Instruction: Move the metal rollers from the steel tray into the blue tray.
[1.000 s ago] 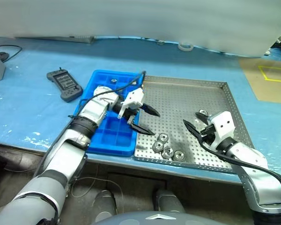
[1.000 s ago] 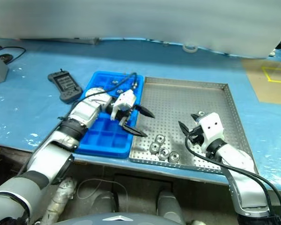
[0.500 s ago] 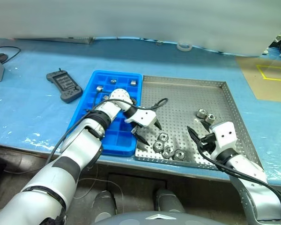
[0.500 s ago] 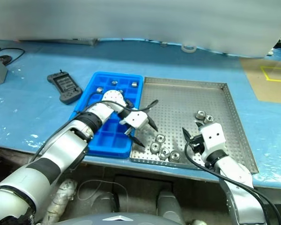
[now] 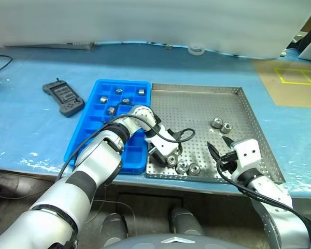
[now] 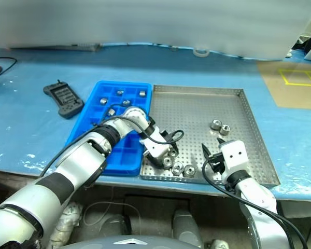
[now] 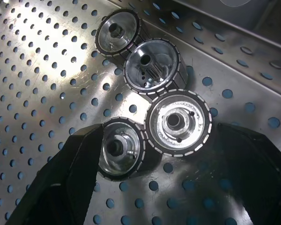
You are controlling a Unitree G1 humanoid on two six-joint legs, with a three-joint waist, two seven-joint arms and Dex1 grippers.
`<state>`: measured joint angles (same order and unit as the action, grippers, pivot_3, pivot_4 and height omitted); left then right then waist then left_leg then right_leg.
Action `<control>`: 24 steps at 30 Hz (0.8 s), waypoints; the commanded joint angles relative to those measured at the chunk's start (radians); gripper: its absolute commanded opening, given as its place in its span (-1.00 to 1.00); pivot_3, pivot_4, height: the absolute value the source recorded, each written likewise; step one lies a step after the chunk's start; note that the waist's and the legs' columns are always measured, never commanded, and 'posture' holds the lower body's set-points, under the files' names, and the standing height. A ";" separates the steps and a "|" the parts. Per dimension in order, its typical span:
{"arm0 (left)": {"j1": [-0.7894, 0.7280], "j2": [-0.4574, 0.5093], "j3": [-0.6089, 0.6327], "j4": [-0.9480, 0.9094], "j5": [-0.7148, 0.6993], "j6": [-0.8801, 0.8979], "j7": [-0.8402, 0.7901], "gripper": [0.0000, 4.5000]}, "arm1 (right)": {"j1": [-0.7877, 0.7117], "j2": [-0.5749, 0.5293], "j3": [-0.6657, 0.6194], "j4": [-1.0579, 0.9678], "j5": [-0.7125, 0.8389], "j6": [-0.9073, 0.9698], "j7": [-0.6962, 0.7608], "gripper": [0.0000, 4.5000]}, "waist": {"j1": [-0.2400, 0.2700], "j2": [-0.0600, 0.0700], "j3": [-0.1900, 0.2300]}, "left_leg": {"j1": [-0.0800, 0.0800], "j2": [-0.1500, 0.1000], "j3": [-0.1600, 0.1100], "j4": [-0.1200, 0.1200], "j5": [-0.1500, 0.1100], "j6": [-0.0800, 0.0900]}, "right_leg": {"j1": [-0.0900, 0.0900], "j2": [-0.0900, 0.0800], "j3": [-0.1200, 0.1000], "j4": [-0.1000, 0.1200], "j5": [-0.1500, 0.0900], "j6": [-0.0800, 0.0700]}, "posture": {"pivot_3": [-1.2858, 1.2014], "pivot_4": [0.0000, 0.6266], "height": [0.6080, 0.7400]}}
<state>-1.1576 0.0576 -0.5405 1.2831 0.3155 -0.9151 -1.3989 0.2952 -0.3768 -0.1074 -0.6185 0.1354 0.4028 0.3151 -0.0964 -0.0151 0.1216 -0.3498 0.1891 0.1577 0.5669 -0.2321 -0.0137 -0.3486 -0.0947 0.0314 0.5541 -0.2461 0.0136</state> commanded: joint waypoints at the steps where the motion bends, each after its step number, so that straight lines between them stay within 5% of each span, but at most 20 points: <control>1: -0.030 -0.005 0.005 0.006 0.024 -0.004 0.019 0.81 | 0.034 0.015 0.001 -0.001 -0.019 -0.053 -0.011 0.25 | -0.004 0.000 0.000 | 0.000 0.000 0.000 0.000 0.000 0.000 | 0.000 0.000 0.000 0.000 0.000 0.000 | -0.43 -0.52 1.00; 16: -0.018 0.010 0.016 0.015 0.049 -0.008 0.014 0.81 | 0.073 0.034 0.019 -0.028 -0.042 -0.068 -0.033 0.25 | -0.060 0.000 0.000 | 0.000 -0.002 0.002 0.004 -0.003 0.005 | 0.001 -0.004 -0.002 -0.001 -0.001 -0.002 | -0.44 -0.52 1.00; 24: -0.019 0.019 0.029 0.019 0.056 0.028 0.014 0.07 | 0.065 0.033 0.030 -0.074 -0.053 -0.016 -0.050 0.26 | -0.088 0.000 0.000 | 0.000 -0.005 0.001 0.005 -0.005 0.008 | 0.003 -0.007 -0.002 -0.002 -0.001 -0.002 | -0.44 -0.52 1.00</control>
<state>-1.1688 0.0750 -0.5109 1.2990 0.3631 -0.8942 -1.3771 0.3672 -0.3427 -0.0693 -0.6463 0.0889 0.3815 0.2722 -0.1840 -0.0152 0.1215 -0.3495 0.1835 0.1592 0.5720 -0.2371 -0.0054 -0.3453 -0.1030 0.0290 0.5517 -0.2471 0.0118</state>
